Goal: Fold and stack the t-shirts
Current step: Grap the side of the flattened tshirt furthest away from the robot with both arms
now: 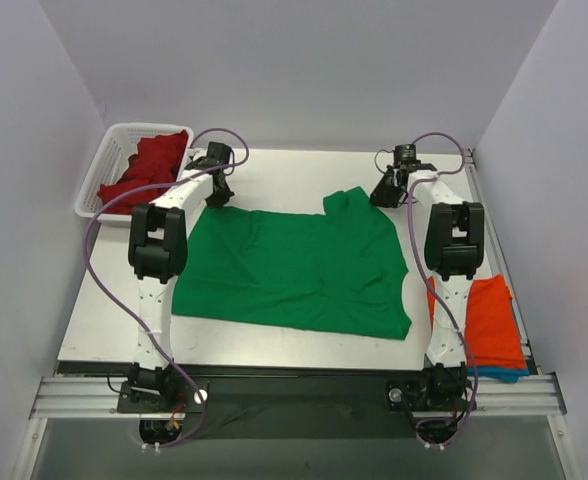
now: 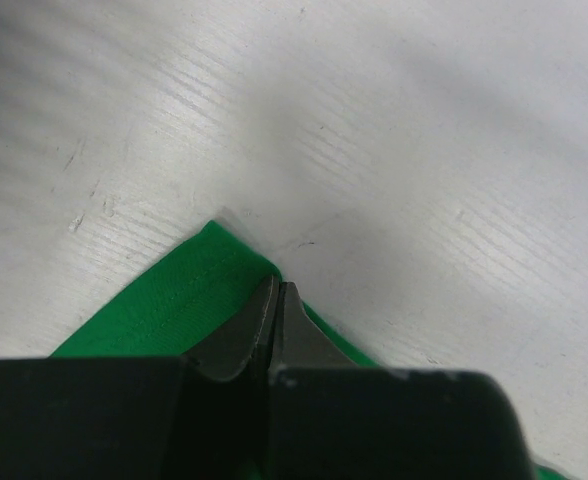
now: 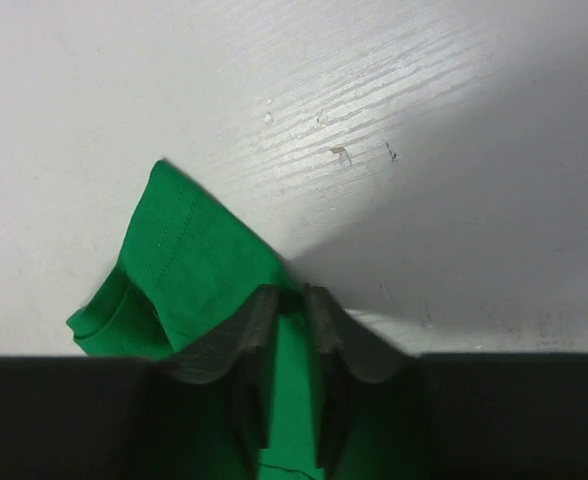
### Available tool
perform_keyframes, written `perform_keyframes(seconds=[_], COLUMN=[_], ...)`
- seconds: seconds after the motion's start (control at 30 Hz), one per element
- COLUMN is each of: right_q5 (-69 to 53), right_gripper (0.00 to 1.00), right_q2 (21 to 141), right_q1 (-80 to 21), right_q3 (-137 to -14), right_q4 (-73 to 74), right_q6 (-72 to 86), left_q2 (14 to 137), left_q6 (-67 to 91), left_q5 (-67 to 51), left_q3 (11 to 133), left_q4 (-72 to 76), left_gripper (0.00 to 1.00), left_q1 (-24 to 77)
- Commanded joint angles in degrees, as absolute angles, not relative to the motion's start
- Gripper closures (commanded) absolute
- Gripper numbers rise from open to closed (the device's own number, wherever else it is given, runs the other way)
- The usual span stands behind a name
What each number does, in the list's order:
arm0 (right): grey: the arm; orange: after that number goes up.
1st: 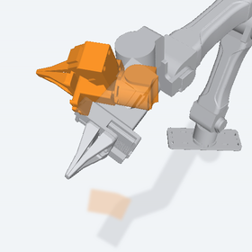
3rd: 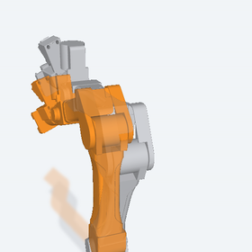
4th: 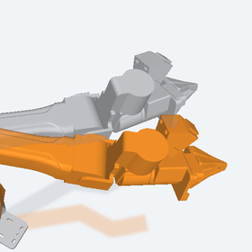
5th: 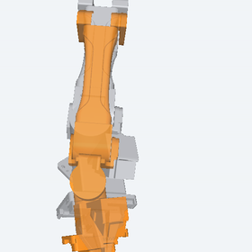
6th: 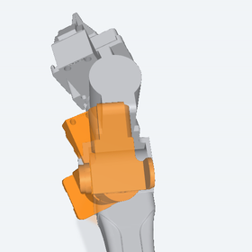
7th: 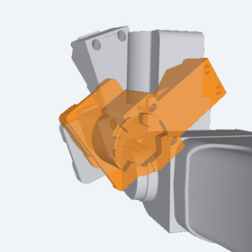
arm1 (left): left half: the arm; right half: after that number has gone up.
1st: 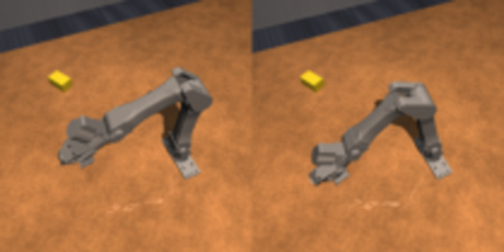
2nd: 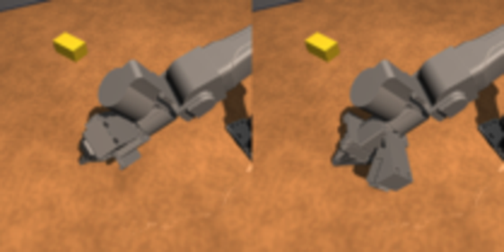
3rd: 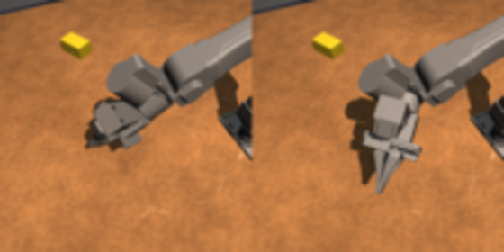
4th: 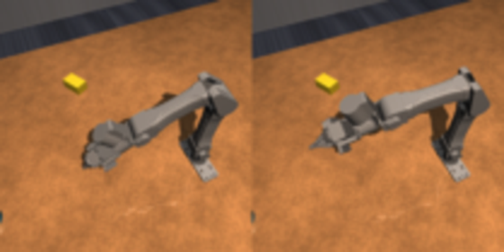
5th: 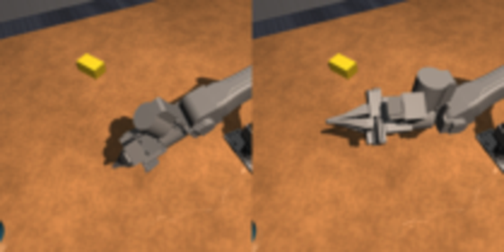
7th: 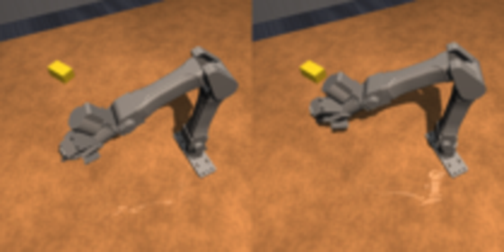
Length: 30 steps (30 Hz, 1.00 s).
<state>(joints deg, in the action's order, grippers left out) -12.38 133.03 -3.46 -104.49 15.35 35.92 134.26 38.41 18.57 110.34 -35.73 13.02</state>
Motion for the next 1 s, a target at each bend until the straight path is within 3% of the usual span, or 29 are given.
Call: perform_keyframes(seconds=[0.0,0.1,0.97], right_q5=[-11.3,-10.8,-10.5], right_gripper=[0.87,1.0,1.0], right_q2=[132.4,131.7,119.9], right_q1=[-3.8,-3.6,-0.2], right_q3=[-103.5,-103.2,-100.8], right_q4=[17.5,17.6,17.4], right_q6=[35.4,35.2,33.3], left_q2=[130.9,130.7,128.9], left_q6=[38.6,38.5,36.7], left_q5=[17.8,17.8,18.9], left_q3=[110.3,110.0,114.3], left_q4=[-33.9,-33.7,-33.0], left_gripper=[1.0,1.0,1.0], left_q1=[13.1,13.1,11.9])
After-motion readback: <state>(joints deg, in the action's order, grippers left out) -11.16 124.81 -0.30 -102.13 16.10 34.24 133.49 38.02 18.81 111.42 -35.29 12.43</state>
